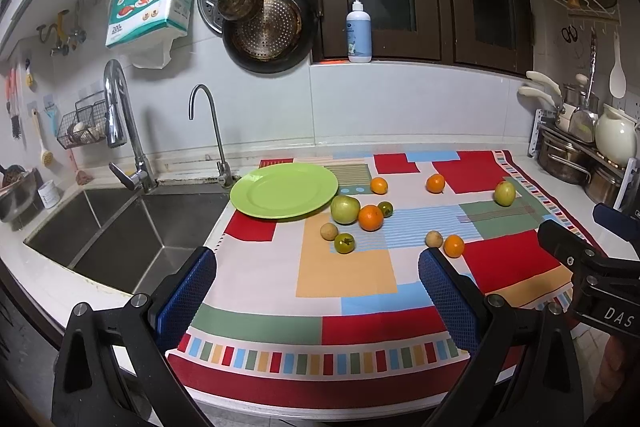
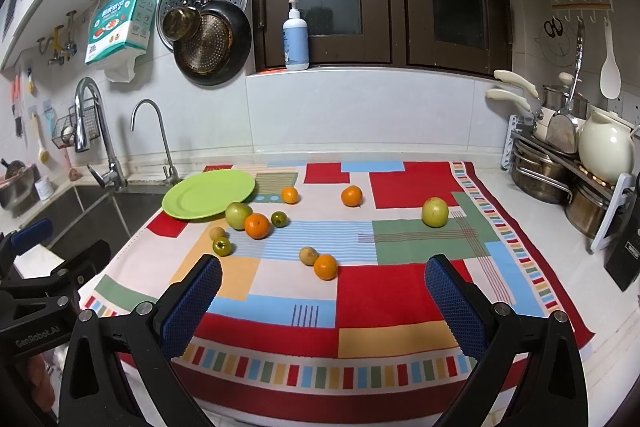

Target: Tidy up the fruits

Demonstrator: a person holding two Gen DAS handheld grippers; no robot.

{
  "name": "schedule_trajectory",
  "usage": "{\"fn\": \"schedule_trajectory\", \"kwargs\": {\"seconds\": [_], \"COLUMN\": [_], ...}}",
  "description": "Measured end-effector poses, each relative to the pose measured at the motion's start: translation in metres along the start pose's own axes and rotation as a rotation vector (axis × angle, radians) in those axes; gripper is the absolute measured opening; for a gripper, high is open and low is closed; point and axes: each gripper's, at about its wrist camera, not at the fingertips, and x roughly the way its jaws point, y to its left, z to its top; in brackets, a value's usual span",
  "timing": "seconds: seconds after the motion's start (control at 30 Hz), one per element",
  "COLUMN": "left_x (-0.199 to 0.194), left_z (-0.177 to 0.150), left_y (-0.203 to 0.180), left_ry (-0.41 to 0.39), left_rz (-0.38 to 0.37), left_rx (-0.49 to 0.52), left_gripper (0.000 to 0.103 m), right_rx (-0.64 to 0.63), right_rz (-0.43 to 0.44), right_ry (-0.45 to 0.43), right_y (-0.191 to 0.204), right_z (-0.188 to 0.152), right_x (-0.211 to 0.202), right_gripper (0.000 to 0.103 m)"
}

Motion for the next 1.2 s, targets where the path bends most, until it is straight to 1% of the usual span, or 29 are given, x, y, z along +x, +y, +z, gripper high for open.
{"fn": "schedule_trajectory", "kwargs": {"seconds": [0.53,0.77,1.0,1.2], "left_x": [0.007,0.014,0.028,0.051], "left_z": [0.006,0.006,0.005,0.006], "left_y": [0.003,0.005,0.005,0.005], "left_ry": [0.006,0.015,0.038,0.071], "left_rz": [-0.004,-0.008,-0.027,-0.045], "left_rx": [0.004,0.006,0.016,0.05], "left_gripper": [0.103,0.103,0.103,0.103], "right_rx": [0.002,0.006,0.017,0.045], "right_rz": [0.0,0.003,-0.001,-0.017], "right_ry": [0.007,0.019,0.046,0.089], "right_y": [0.001,0.004,0.004,0.004], "right_z": [0.001,0.003,0.003,0.001], "right_x": [0.003,0.01,0.021,0.04], "right_gripper": [0.102,0.102,0.102,0.102]}}
